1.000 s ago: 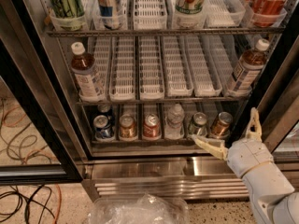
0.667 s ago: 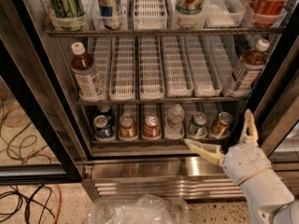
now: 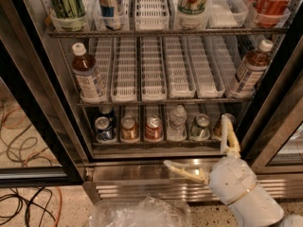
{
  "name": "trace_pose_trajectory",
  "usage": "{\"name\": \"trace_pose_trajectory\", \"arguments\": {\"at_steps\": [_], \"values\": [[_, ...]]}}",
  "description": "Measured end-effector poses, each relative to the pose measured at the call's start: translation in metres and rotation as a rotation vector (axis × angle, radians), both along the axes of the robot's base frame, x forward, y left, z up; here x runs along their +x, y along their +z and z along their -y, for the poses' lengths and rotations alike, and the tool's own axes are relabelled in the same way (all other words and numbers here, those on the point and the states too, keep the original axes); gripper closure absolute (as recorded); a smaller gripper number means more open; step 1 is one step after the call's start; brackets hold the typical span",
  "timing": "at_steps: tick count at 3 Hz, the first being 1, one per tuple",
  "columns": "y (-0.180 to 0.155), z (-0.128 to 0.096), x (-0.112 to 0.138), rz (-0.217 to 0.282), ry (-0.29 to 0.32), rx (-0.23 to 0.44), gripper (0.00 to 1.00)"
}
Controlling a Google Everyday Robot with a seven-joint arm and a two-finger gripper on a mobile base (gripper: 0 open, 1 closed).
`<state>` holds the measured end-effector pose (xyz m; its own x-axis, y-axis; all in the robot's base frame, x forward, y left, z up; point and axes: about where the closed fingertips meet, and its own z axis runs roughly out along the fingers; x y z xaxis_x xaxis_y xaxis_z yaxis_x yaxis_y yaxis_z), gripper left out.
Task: Pick 7up can from top shelf of fridge
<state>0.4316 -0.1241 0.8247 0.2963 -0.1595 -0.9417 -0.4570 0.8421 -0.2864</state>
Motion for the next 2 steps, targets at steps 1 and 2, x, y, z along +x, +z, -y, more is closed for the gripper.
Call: {"name": "trace_pose_trajectory", "arguments": {"at_steps": [1, 2], "values": [[0.006, -0.033, -0.013, 0.057, 0.080, 0.003, 0.00], [0.024, -0.073, -0.023, 0.143, 0.122, 0.059, 0.00]]}}
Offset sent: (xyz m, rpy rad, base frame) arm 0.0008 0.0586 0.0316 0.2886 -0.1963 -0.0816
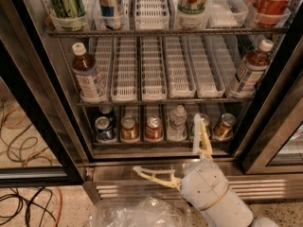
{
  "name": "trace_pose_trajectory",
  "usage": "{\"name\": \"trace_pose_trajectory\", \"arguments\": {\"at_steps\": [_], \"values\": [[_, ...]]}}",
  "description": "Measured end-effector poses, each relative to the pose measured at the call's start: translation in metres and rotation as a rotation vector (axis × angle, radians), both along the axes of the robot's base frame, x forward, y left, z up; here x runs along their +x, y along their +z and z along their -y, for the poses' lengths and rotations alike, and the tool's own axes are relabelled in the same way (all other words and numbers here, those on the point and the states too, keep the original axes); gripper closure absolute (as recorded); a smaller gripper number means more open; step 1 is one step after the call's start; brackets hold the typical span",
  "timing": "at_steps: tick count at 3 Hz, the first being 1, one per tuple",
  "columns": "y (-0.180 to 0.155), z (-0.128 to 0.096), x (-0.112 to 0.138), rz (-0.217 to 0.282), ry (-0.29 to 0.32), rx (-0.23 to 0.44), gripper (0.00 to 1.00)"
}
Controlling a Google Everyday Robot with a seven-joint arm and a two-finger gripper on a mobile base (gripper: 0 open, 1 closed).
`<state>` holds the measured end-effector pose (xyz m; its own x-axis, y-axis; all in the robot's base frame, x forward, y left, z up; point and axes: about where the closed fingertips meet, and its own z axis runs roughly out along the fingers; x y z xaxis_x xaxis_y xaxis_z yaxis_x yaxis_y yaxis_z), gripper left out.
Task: Pick 7up can from top shelf of fridge
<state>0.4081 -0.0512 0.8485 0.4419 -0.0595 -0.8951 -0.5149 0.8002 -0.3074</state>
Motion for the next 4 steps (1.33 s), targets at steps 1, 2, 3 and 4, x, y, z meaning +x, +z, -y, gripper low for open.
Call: {"name": "trace_pose_trajectory", "arguments": {"at_steps": [1, 2, 3, 4], "values": [[0.024, -0.035, -0.008, 0.085, -0.002, 0.094, 0.00], [0.015, -0.019, 0.006, 0.048, -0.056, 0.179, 0.00], [0.016, -0.021, 0.004, 0.053, -0.061, 0.185, 0.00], [0.028, -0.029, 0.009, 0.107, -0.109, 0.209, 0.00]]}}
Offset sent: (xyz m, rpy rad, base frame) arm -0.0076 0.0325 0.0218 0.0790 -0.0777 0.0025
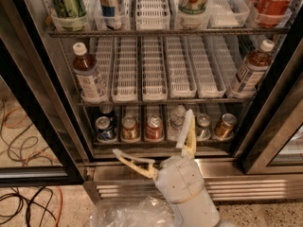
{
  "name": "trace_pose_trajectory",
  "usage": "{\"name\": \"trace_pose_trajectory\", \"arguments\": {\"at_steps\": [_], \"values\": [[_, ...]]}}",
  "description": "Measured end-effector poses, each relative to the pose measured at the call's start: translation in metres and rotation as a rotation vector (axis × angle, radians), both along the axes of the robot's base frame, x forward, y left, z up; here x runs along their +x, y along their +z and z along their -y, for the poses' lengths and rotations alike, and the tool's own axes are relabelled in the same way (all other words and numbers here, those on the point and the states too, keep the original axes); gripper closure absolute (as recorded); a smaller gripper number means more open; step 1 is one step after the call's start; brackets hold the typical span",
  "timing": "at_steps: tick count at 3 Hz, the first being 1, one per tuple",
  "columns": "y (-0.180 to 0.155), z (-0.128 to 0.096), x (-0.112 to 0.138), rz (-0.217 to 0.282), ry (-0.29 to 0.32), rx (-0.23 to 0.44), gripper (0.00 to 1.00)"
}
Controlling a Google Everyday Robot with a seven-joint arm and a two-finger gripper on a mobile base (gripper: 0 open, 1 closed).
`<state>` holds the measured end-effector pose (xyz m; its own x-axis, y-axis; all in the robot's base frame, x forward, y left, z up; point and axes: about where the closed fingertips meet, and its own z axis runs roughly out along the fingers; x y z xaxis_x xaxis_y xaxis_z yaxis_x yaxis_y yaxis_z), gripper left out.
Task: Pick 7up can from top shelf of fridge
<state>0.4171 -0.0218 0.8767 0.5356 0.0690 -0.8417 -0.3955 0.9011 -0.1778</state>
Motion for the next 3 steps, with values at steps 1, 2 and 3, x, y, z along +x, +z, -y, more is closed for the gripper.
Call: {"name": "trace_pose_trajectory", "arguments": {"at_steps": [1, 2, 3], "values": [[0.012, 0.011, 0.028, 0.035, -0.115, 0.032, 0.00], [0.031, 0.035, 0.044, 0.108, -0.252, 0.034, 0.00], [0.031, 0.035, 0.044, 0.108, -0.252, 0.034, 0.00]]}}
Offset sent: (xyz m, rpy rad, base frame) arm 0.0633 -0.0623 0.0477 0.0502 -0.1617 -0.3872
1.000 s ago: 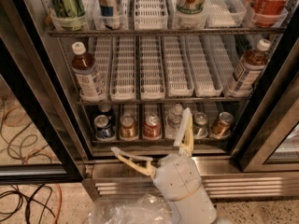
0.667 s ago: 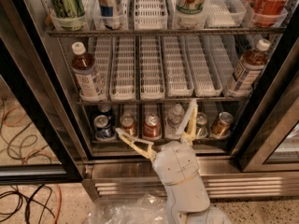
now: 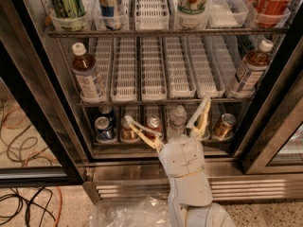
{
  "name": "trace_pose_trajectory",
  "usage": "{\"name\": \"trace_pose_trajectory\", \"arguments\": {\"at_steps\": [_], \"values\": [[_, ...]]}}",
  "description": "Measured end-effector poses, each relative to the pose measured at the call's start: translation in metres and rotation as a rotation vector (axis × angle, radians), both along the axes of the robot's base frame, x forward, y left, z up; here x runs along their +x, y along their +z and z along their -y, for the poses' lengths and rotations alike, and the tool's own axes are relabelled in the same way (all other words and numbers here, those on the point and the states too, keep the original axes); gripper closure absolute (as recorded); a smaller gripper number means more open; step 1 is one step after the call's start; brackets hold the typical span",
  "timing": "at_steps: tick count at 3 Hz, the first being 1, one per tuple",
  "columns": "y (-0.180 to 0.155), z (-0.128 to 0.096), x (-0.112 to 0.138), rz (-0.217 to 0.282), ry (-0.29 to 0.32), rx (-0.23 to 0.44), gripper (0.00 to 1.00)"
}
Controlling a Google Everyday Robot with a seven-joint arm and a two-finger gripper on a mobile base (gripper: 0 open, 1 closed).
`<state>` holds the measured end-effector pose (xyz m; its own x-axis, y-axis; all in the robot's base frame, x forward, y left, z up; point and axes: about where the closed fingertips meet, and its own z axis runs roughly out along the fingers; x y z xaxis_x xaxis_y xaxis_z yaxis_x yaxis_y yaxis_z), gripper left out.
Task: Pick 7up can from top shelf of fridge
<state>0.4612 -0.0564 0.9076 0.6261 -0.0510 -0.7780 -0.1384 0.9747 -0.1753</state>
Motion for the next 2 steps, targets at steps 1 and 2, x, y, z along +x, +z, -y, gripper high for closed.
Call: {"name": "trace_pose_trajectory", "arguments": {"at_steps": [1, 2], "values": [[-0.001, 0.005, 0.005, 0.013, -0.026, -0.004, 0.00], [0.012, 0.020, 0.017, 0.061, -0.083, -0.005, 0.00]]}}
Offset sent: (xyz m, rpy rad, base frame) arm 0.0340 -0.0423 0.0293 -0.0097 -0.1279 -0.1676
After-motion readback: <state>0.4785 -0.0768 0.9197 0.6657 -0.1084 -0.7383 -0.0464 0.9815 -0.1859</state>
